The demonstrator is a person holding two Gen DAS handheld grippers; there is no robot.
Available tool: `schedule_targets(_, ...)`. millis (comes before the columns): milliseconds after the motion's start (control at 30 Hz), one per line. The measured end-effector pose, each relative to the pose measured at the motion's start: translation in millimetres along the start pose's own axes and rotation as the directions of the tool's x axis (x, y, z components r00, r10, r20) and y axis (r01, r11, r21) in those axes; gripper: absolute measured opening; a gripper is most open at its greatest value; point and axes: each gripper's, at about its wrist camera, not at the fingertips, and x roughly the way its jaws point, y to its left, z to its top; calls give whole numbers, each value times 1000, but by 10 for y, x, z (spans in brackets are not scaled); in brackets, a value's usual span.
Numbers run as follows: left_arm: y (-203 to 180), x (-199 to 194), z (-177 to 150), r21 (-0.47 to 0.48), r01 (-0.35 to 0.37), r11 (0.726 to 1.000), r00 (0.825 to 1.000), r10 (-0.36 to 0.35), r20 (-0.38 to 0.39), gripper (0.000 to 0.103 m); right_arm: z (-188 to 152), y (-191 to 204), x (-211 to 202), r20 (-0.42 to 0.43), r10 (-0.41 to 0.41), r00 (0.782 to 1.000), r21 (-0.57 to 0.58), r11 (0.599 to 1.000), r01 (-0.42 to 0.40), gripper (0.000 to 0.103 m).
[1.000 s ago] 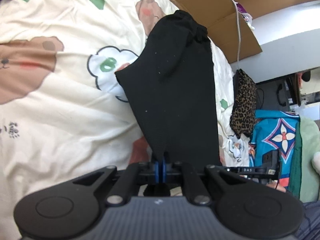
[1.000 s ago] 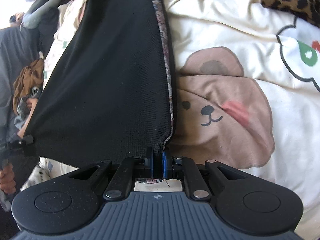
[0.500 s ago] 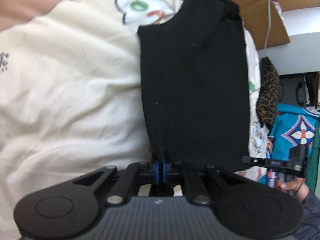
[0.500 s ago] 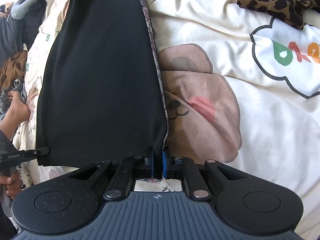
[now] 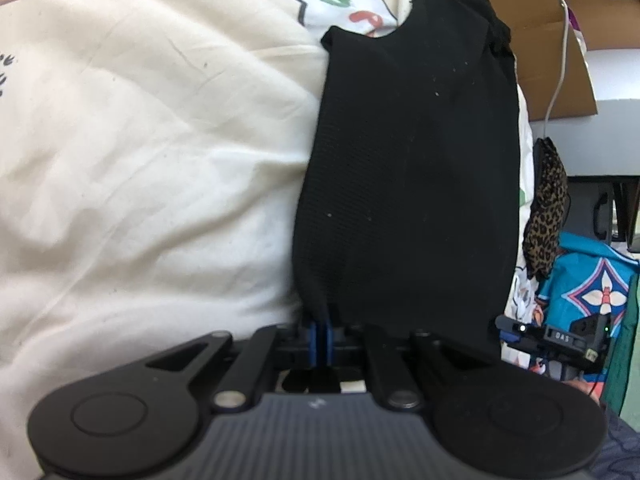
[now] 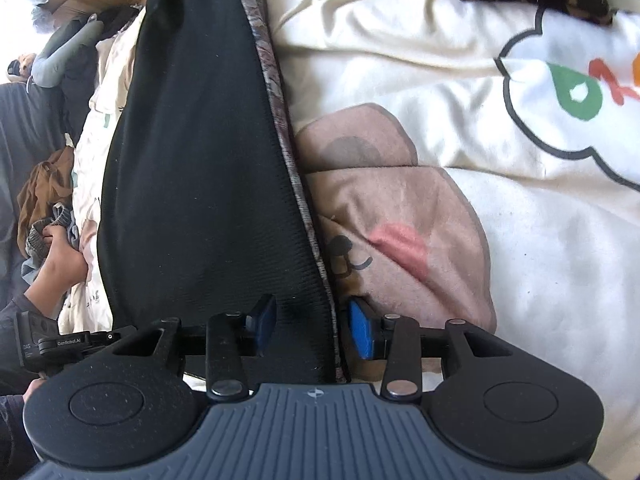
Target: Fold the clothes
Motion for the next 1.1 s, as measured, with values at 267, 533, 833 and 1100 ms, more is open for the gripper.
schedule_targets(267,9,29,30,-5,-5,1000,1000,5,8,6,48,-123,60,1,71,997,-41,997,-71,41)
schedule_targets(533,59,11,111,-52,29,998,1000,-29,2,16,60,-271,94,-8,168,986,-9,986,-168,42)
schedule_targets(833,88,5,257,0,58,998,997,-58,-51,28,135,-279,157,-59,205,977,-33,978,-207,39)
schedule_targets(1100,267,96,264,-65,155,986,985,-159,-69,23,131,-304,225,-91,252,963,-25,967,-255,38)
